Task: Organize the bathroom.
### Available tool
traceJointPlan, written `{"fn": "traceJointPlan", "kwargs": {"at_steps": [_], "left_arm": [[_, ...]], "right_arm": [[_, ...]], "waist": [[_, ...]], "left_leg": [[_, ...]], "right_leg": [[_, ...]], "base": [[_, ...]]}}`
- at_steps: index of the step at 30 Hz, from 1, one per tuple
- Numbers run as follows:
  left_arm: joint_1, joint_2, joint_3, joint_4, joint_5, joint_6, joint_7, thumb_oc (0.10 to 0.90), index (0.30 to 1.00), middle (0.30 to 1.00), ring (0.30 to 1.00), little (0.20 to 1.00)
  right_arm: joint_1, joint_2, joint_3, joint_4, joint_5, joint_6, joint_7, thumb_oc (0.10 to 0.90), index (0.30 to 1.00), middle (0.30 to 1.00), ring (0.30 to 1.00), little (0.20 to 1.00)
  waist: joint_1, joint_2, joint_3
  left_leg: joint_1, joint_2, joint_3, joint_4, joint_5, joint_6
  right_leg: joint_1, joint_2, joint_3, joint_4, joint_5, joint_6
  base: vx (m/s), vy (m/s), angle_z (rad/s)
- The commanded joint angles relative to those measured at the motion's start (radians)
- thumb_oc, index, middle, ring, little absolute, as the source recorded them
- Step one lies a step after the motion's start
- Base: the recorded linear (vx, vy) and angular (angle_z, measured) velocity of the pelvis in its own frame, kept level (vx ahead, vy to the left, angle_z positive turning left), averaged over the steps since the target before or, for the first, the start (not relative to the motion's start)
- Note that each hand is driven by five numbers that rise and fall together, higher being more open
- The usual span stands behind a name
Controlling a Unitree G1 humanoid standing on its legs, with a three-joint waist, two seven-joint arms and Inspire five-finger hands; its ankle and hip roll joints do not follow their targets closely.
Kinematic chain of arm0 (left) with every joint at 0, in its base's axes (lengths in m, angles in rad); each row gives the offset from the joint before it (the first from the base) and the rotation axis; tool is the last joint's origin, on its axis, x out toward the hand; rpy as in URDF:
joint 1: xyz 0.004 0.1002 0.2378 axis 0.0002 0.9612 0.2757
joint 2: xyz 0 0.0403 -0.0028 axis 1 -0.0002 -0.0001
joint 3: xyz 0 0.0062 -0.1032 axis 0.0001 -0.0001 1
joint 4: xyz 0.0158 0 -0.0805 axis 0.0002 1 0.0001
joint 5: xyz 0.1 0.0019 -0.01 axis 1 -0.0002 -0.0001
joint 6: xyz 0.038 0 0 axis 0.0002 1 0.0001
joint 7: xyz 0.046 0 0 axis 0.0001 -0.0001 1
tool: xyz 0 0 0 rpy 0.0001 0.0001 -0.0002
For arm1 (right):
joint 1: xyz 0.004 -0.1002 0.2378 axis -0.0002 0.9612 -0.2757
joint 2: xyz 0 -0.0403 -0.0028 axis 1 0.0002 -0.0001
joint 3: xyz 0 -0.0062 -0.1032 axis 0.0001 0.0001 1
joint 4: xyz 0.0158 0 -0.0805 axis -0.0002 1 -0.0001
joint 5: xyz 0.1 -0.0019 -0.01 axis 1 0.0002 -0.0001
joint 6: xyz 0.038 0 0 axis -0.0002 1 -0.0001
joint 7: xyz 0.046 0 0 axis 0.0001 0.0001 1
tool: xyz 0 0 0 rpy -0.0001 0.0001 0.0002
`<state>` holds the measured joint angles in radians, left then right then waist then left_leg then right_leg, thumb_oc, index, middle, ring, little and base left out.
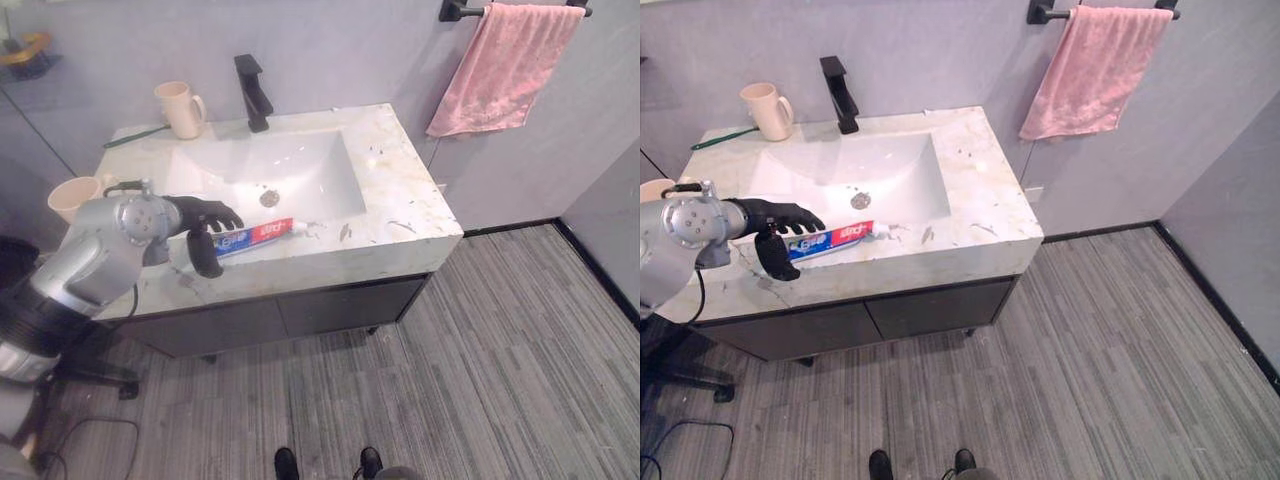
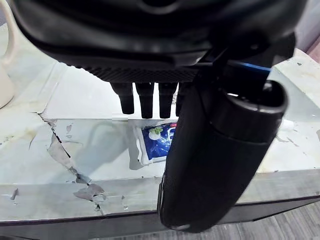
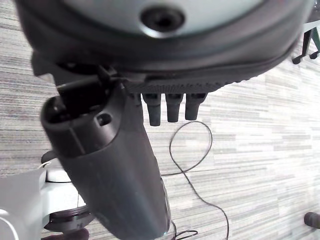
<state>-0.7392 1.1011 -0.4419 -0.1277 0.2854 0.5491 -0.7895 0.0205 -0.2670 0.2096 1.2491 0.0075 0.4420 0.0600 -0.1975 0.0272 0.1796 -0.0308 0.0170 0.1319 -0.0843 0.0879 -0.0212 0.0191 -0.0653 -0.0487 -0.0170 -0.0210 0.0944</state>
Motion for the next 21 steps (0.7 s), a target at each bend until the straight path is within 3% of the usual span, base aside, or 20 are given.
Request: {"fn": "traceJointPlan", "kwargs": {"at_steps": [1,4,5,6,7,8,9,11,21], "left_arm": [[-0.188,-0.004,0.119,0.033,0.078,-0.001,0.044,0.8,0.9,0.9,0.9,0.9],[-0.192,0.001,0.119,0.035,0.077,-0.004,0.044,0.8,0.9,0.9,0.9,0.9],[-0.194,0.005,0.118,0.035,0.072,-0.004,0.044,0.767,0.851,0.851,0.851,0.851],[-0.193,0.007,0.119,0.034,0.068,-0.003,0.044,0.678,0.716,0.716,0.716,0.716],[-0.195,0.006,0.118,0.035,0.069,-0.003,0.042,0.631,0.646,0.646,0.646,0.646],[-0.196,0.007,0.117,0.035,0.071,-0.004,0.042,0.554,0.531,0.531,0.531,0.531],[-0.196,0.007,0.117,0.037,0.072,-0.005,0.042,0.525,0.488,0.488,0.488,0.488],[-0.198,0.004,0.115,0.046,0.075,-0.006,0.043,0.4,0.3,0.3,0.3,0.3],[-0.197,-0.004,0.116,0.057,0.083,-0.004,0.045,0.4,0.3,0.3,0.3,0.3]], "right_arm": [[0.035,-0.078,0.036,0.023,-0.01,0.024,0.003,0.8,0.9,0.9,0.9,0.9],[0.032,-0.081,0.036,0.025,-0.01,0.021,0.005,0.8,0.9,0.9,0.9,0.9],[0.031,-0.082,0.034,0.023,-0.009,0.021,0.006,0.8,0.9,0.9,0.9,0.9],[0.031,-0.083,0.035,0.021,-0.006,0.022,0.007,0.8,0.9,0.9,0.9,0.9],[0.03,-0.083,0.035,0.021,-0.006,0.021,0.008,0.8,0.9,0.9,0.9,0.9],[0.03,-0.083,0.034,0.021,-0.006,0.021,0.01,0.8,0.9,0.9,0.9,0.9],[0.03,-0.082,0.036,0.02,-0.003,0.022,0.008,0.8,0.9,0.9,0.9,0.9],[0.028,-0.083,0.036,0.018,-0.002,0.023,0.012,0.8,0.9,0.9,0.9,0.9],[0.024,-0.083,0.043,0.009,0.003,0.029,0.02,0.8,0.9,0.9,0.9,0.9]], "waist": [[0.004,0.048,-0.027],[0.003,0.05,-0.024],[0.004,0.051,-0.022],[0.004,0.05,-0.021],[0.004,0.05,-0.02],[0.005,0.05,-0.019],[0.005,0.05,-0.018],[0.003,0.049,-0.016],[-0.001,0.051,0.0]], "left_leg": [[-0.059,0.01,-0.038,0.032,-0.028,-0.023],[-0.062,0.009,-0.039,0.031,-0.026,-0.024],[-0.066,0.009,-0.039,0.031,-0.025,-0.025],[-0.067,0.009,-0.039,0.033,-0.025,-0.025],[-0.067,0.009,-0.039,0.033,-0.024,-0.025],[-0.069,0.008,-0.04,0.034,-0.024,-0.024],[-0.07,0.008,-0.04,0.035,-0.024,-0.024],[-0.074,0.007,-0.041,0.036,-0.023,-0.024],[-0.088,0.007,-0.042,0.036,-0.018,-0.027]], "right_leg": [[-0.066,0.025,-0.099,0.125,-0.036,0.058],[-0.068,0.025,-0.1,0.125,-0.035,0.057],[-0.07,0.025,-0.102,0.125,-0.035,0.057],[-0.07,0.024,-0.102,0.126,-0.035,0.057],[-0.07,0.025,-0.102,0.125,-0.035,0.056],[-0.07,0.024,-0.104,0.126,-0.035,0.056],[-0.07,0.024,-0.104,0.126,-0.036,0.055],[-0.071,0.025,-0.103,0.126,-0.035,0.054],[-0.076,0.025,-0.105,0.122,-0.036,0.051]], "base": [[0.0,0.0,0.0],[0.0,0.0,0.0],[0.0,0.0,0.0],[0.0,0.0,0.0],[0.0,0.0,0.0],[0.0,0.0,0.0],[0.0,0.0,0.0],[0.0,0.0,0.0],[0.0,-0.001,-0.02]]}}
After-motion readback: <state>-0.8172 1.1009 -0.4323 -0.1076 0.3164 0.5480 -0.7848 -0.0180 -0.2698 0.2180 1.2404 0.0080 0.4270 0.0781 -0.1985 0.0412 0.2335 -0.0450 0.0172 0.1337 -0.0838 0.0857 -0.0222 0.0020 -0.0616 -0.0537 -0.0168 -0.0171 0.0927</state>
